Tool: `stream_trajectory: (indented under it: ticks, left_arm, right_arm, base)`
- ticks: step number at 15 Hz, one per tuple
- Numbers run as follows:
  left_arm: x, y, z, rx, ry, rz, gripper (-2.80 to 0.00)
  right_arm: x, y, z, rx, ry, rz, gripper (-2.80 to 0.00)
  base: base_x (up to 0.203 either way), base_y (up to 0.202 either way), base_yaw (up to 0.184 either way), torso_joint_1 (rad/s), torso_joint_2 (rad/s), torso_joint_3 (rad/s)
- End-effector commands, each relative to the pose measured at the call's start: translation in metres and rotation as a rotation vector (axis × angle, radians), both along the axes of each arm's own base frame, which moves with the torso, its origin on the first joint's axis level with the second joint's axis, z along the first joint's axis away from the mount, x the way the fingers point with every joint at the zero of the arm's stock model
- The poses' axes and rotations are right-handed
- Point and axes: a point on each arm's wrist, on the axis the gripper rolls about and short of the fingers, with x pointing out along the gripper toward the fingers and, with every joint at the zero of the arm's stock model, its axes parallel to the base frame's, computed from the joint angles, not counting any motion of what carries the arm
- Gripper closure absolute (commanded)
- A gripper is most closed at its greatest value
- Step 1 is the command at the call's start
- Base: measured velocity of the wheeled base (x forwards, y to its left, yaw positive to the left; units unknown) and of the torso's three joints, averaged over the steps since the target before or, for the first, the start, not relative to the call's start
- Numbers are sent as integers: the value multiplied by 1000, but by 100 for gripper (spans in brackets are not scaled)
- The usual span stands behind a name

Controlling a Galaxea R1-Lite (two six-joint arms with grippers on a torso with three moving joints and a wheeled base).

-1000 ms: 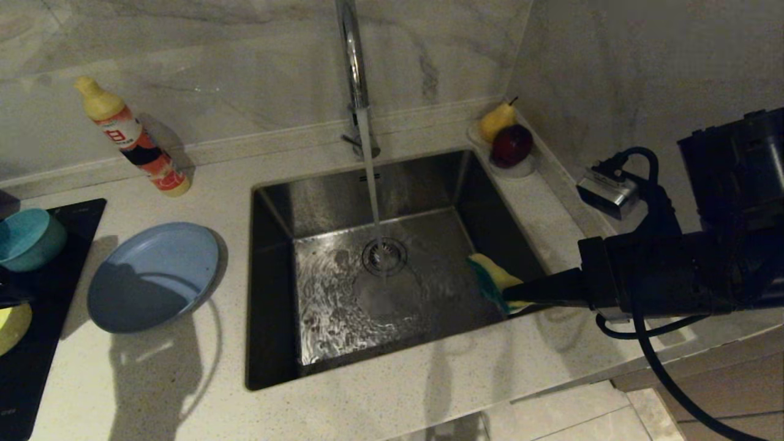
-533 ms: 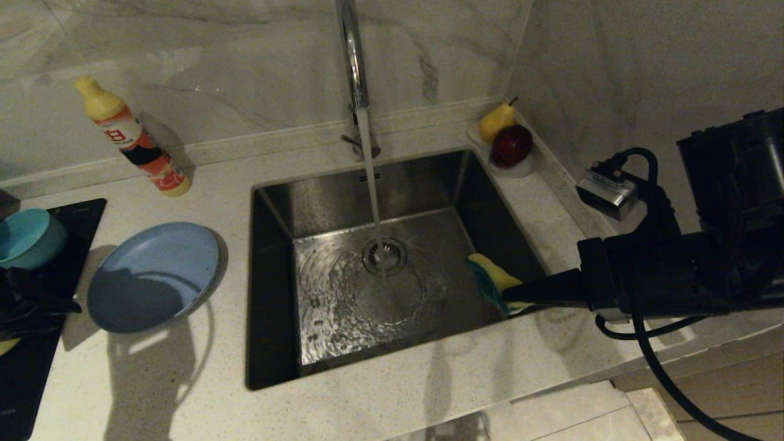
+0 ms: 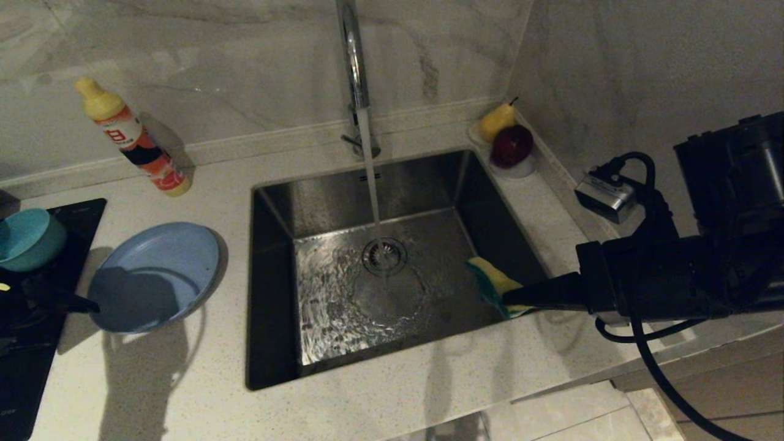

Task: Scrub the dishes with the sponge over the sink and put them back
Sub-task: Wash the plate

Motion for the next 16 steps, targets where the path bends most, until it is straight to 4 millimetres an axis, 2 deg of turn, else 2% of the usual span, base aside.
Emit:
stream_trajectory:
  ticks: [1,4,16]
  left_arm:
    - [7,0,-5,-8,10,-12,-280]
    - [14,-5,2,-1,-12,-36,-280]
    - [31,-24,2,-50,-19,-59,-280]
  right_arm:
    - [-3,0,2,6,0,5,0]
    - [-5,-1,5,14,-9,5,0]
    - [-9,-6,1,4,-3,-3,0]
  base:
    - [0,0,0,0,0,0]
    - [0,0,0,0,0,0]
    - [0,0,0,0,0,0]
